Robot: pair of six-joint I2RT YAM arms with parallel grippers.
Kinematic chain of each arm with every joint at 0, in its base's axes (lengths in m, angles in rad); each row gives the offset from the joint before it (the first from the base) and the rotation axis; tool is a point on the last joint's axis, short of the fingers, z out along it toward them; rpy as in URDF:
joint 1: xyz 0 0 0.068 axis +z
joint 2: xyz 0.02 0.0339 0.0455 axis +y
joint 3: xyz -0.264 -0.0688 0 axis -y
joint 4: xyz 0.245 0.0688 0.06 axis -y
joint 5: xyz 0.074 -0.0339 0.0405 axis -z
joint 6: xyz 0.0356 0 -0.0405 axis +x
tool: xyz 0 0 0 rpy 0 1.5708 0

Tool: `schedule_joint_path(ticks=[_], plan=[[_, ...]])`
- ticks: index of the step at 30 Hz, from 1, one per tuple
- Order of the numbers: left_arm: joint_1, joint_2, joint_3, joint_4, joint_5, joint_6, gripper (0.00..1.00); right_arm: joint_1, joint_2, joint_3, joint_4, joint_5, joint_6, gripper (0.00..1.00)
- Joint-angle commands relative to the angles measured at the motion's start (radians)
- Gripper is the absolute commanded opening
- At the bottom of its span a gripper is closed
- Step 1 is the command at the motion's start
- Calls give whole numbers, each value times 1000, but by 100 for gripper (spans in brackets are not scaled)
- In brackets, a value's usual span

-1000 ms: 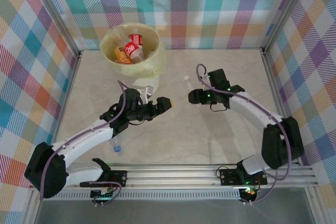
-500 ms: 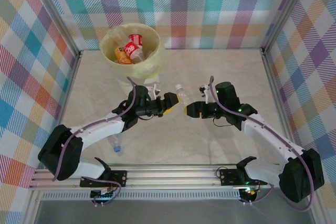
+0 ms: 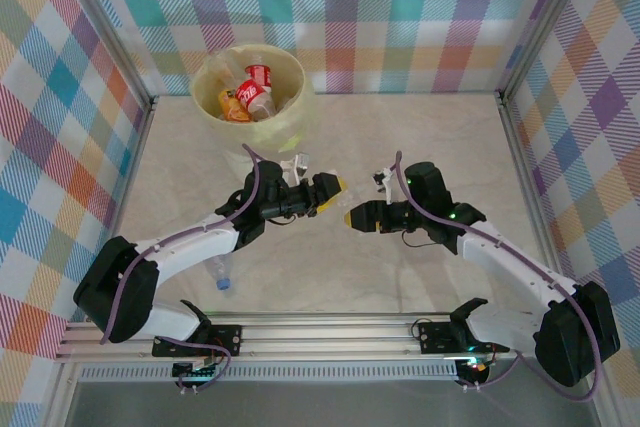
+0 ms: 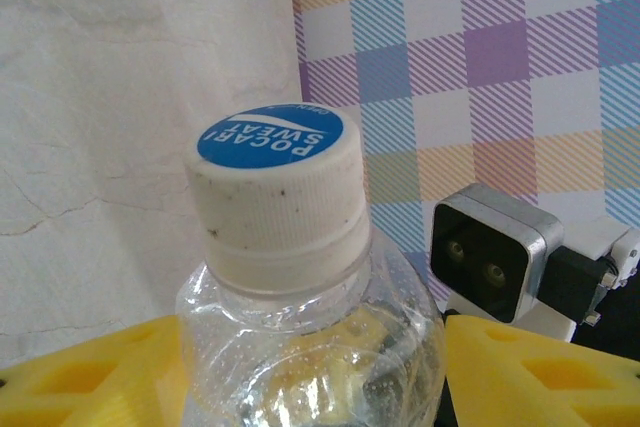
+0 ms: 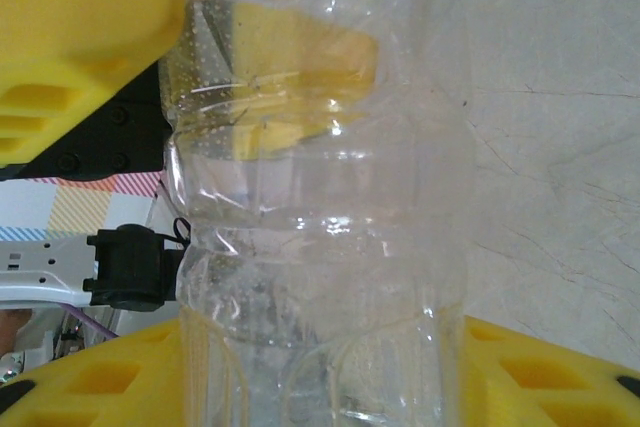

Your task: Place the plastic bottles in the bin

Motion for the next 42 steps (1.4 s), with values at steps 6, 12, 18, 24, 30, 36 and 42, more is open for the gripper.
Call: schedule_joint_path(ticks=[6, 12, 18, 24, 30, 36, 42], plan=[[-16, -35, 55, 53, 64, -18, 55, 23, -16, -8, 66, -52, 4, 59], [7, -110, 166, -207, 29, 67, 52, 26, -102, 15, 61, -31, 14, 79], [86, -146, 392, -578, 1, 242, 54, 26, -196, 101, -19, 27, -23, 94], [223, -54, 712, -896, 7, 387, 55, 27, -223, 215, -74, 88, -65, 99], [369, 84, 982, -1032, 32, 463, 55, 28, -227, 273, -108, 131, -98, 99], [484, 254, 1234, -1117, 39, 495, 55, 28, -234, 282, -118, 146, -108, 99], [549, 449, 1481, -1187, 38, 490, 55, 29, -254, 285, -105, 170, -123, 100]])
